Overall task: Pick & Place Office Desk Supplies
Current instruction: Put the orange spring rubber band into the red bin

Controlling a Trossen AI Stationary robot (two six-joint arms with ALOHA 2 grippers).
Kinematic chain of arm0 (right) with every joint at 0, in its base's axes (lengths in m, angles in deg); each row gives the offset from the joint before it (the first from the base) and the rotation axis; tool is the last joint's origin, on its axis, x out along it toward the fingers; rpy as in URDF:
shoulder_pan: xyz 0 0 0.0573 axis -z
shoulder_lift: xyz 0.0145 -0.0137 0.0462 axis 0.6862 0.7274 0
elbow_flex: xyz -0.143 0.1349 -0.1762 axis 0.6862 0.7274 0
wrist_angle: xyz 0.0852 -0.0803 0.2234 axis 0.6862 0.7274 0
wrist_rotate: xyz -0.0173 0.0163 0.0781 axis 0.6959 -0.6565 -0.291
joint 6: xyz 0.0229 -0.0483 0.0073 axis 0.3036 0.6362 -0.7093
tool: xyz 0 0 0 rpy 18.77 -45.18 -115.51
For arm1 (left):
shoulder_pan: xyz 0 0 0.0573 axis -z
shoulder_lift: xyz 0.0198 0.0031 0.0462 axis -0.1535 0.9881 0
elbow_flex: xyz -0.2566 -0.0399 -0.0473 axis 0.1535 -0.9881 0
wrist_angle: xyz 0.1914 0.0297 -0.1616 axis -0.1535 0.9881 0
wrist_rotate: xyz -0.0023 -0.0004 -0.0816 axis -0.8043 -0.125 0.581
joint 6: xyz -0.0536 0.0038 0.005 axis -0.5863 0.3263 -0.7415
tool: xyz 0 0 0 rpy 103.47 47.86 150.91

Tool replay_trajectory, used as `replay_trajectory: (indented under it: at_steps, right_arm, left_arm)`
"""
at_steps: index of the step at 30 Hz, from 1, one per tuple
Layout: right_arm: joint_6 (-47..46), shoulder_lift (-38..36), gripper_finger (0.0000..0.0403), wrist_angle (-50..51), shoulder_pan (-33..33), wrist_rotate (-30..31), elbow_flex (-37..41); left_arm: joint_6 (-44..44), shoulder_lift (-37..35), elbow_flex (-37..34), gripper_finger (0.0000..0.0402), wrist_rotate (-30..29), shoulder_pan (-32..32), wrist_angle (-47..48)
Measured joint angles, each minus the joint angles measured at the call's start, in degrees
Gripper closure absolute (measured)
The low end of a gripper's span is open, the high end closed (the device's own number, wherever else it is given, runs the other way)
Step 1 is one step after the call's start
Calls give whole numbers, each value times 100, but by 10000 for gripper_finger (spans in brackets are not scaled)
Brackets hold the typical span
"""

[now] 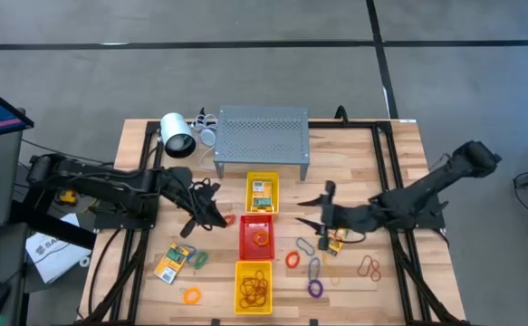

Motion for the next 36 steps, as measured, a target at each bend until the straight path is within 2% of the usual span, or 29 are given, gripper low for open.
replay_trajectory:
  at_steps: [6, 9, 13, 20, 24, 32, 36]
  right_arm:
    - [382, 816, 225, -77, 490, -749, -447]
    - [818, 1252, 226, -50, 555, -761, -794]
    - [1302, 1675, 226, -10, 561, -778, -1224]
    - [1462, 2286, 226, 232, 788, -1191, -1855]
    - [1533, 2560, 226, 300, 919, -1530, -2151]
    - [1803, 2841, 226, 271, 983, -1717, -2596]
    - [1835, 2844, 226, 269, 1036, -1998, -2638]
  left_arm:
    - [-109, 352, -5, 386, 8, -228, -238]
    - [-166, 626, -3, 385, 95, -344, -448]
    - [-369, 929, -7, 384, 563, -460, -852]
    - [-486, 1228, 112, 383, 958, -484, -1301]
    - [-478, 1294, 274, 383, 1032, -484, -1311]
    - [-455, 1290, 336, 383, 1033, -484, -1308]
    - [-449, 1290, 336, 383, 1031, -484, -1315]
